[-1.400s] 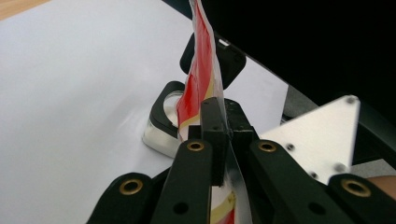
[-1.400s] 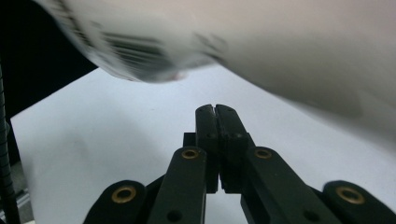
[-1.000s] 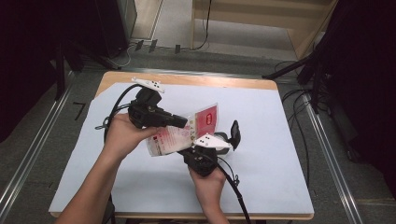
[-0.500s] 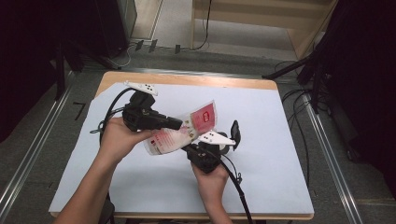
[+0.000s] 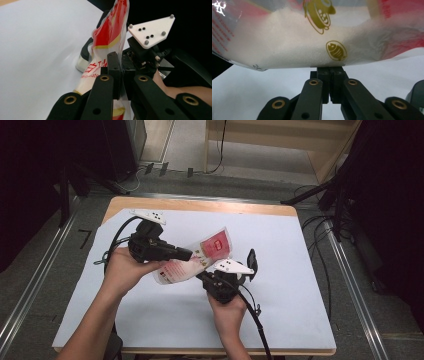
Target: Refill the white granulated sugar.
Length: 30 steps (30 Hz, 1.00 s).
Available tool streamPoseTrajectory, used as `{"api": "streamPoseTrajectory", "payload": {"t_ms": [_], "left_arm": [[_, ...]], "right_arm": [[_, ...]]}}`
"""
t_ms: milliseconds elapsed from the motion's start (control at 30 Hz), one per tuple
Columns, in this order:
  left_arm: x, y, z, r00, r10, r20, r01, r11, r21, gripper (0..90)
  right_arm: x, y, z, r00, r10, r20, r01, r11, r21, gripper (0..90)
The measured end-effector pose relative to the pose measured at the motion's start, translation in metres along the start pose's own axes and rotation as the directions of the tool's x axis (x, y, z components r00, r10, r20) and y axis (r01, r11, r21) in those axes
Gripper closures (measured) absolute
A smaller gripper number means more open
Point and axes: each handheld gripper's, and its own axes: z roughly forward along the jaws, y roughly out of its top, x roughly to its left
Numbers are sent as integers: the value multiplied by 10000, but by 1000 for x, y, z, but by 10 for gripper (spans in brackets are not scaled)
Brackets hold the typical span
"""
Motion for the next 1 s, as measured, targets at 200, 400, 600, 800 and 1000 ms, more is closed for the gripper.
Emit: {"api": "streamPoseTrajectory", "payload": {"t_ms": [200, 400, 600, 800, 1000], "left_arm": [[2, -1, -1, 9997, -47, 252, 43, 9998, 182, 900], [6, -3, -2, 9998, -29, 181, 26, 9998, 174, 900], [10, -2, -8, 9998, -171, 96, 171, 9999, -1, 900], [15, -2, -20, 9996, -196, 185, 207, 9981, -578, 900], [22, -2, -25, 9994, -327, -83, 317, 9945, -995, 900]], "right_arm": [[-1, 2, -1, 10000, -30, 41, 30, 10000, 79, 894], [-2, 3, 0, 9998, -177, 14, 176, 9992, 347, 900], [-1, 4, 3, 9986, -478, -205, 490, 9965, 676, 900], [-3, 12, -2, 9953, -884, -404, 917, 9917, 895, 900], [-7, 18, -10, 9915, -1163, -579, 1218, 9872, 1031, 900]]}}
